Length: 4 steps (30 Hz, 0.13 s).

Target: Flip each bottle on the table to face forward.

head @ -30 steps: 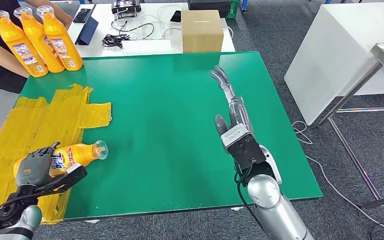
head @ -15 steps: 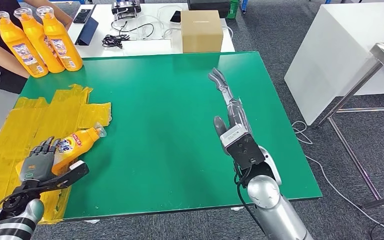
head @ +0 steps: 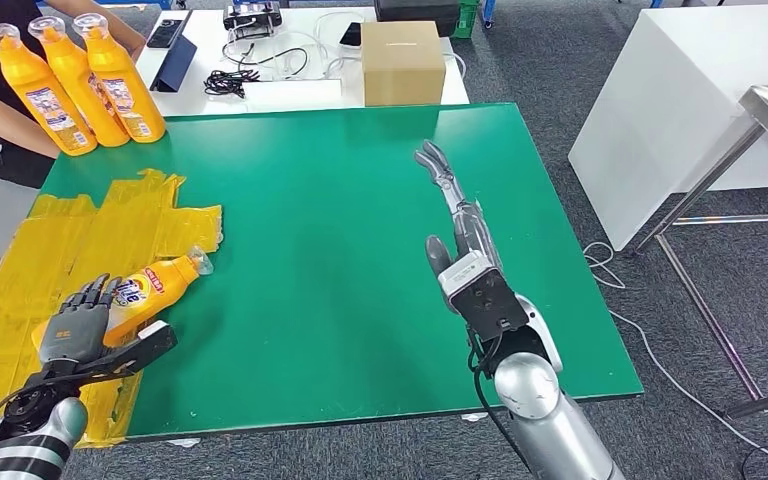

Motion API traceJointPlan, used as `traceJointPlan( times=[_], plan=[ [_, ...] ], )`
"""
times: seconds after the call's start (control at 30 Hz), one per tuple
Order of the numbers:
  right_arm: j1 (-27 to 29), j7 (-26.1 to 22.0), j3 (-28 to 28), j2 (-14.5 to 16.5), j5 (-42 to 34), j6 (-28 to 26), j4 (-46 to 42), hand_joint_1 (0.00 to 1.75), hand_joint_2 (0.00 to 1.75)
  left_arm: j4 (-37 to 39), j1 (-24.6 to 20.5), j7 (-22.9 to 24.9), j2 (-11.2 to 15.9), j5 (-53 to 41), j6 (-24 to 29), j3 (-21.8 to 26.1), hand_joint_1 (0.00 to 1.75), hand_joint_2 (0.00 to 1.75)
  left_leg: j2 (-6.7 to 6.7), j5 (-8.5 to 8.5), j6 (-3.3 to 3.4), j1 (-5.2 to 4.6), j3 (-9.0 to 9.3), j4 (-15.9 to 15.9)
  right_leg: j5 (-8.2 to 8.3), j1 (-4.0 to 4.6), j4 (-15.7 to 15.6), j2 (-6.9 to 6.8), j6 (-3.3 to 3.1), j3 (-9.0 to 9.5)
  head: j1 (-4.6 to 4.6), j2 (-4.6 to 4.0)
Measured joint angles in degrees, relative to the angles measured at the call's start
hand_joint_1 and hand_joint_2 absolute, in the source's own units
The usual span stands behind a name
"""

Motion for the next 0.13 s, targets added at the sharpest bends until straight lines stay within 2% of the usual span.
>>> traceJointPlan(
  times=[0.13],
  plan=[
    [1.1,0.0,-0.2,0.0,0.3,-0.2,0.0,0.00,0.00,-4.7,2.3,-2.8,-0.3,6.9,4.5,1.5,0.00,0.00,0.04,0.00,0.00,0.02,-0.05,0.0,0.01,0.00,0.0,0.01,-0.02,-0.11,0.00,0.00]
  ],
)
